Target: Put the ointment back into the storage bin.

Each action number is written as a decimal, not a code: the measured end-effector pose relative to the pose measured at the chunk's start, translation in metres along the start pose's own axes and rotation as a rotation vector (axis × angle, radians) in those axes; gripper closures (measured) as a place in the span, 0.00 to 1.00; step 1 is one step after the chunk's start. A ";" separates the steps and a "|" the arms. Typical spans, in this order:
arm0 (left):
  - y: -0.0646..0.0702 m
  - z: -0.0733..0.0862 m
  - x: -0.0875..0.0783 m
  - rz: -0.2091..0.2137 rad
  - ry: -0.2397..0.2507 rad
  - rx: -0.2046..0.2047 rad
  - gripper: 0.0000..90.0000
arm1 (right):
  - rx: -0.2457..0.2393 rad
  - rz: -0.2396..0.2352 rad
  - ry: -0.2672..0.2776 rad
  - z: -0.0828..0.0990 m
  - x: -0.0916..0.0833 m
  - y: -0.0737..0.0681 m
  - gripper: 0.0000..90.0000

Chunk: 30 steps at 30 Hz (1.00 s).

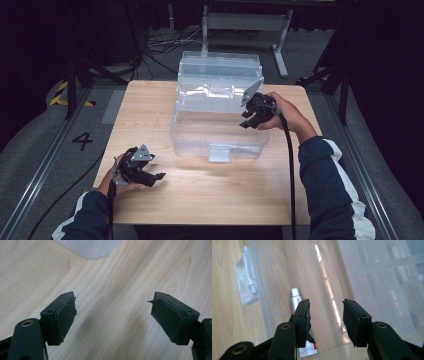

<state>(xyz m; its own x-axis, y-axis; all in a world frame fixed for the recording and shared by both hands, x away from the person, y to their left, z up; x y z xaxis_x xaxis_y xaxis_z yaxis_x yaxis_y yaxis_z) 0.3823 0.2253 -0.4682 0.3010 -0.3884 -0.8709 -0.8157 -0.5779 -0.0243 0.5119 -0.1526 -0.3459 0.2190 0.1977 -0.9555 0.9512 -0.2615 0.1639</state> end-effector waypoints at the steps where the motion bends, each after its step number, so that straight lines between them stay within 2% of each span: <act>1: 0.000 -0.002 -0.002 -0.005 0.010 0.003 0.24 | 0.008 0.009 0.026 0.003 -0.003 0.002 0.63; 4: 0.000 -0.009 -0.008 -0.011 0.031 0.012 0.25 | 0.033 0.021 0.058 0.007 -0.006 0.006 0.63; 6: 0.000 -0.017 -0.013 -0.019 0.053 0.017 0.27 | 0.068 0.045 0.102 0.013 -0.011 0.010 0.62; 7: 0.000 -0.017 -0.013 -0.019 0.053 0.017 0.27 | 0.068 0.045 0.102 0.013 -0.011 0.010 0.62; 9: 0.001 -0.023 -0.015 -0.033 0.058 0.025 0.28 | 0.086 0.061 0.146 0.018 -0.015 0.013 0.62; 11: 0.002 -0.028 -0.017 -0.068 0.048 0.041 0.31 | 0.099 0.077 0.167 0.020 -0.018 0.015 0.61; 15: 0.002 -0.037 -0.022 -0.059 0.080 0.036 0.31 | 0.127 0.095 0.230 0.024 -0.025 0.022 0.60; 18: 0.002 -0.043 -0.025 -0.052 0.095 0.048 0.32 | 0.144 0.112 0.256 0.025 -0.027 0.027 0.59; 21: 0.003 -0.050 -0.026 -0.047 0.101 0.059 0.32 | 0.146 0.096 0.298 0.026 -0.029 0.033 0.56; 26: 0.005 -0.063 -0.027 -0.039 0.097 0.088 0.31 | 0.184 0.131 0.328 0.026 -0.031 0.043 0.55; 27: 0.006 -0.066 -0.027 -0.036 0.101 0.092 0.31 | 0.190 0.153 0.338 0.026 -0.032 0.045 0.55; 29: 0.007 -0.071 -0.027 -0.033 0.105 0.096 0.31 | 0.204 0.143 0.348 0.026 -0.033 0.050 0.55; 30: 0.007 -0.073 -0.027 -0.033 0.108 0.099 0.31 | 0.211 0.157 0.355 0.026 -0.034 0.052 0.55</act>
<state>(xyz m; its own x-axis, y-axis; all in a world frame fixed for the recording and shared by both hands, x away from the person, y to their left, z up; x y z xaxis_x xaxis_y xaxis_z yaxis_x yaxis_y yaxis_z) 0.4047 0.1794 -0.4088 0.3752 -0.4483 -0.8114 -0.8477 -0.5201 -0.1046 0.5487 -0.1976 -0.3112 0.4539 0.4427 -0.7733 0.8432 -0.4940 0.2121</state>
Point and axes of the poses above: each handheld gripper's, and its own axes: x roughly forward along the jaws, z roughly out of its underside, y roughly to its right, the point moved 2 cm from there along x, roughly forward along the jaws, and after that the axes turned 14 degrees about -y, right-handed, at the moved point
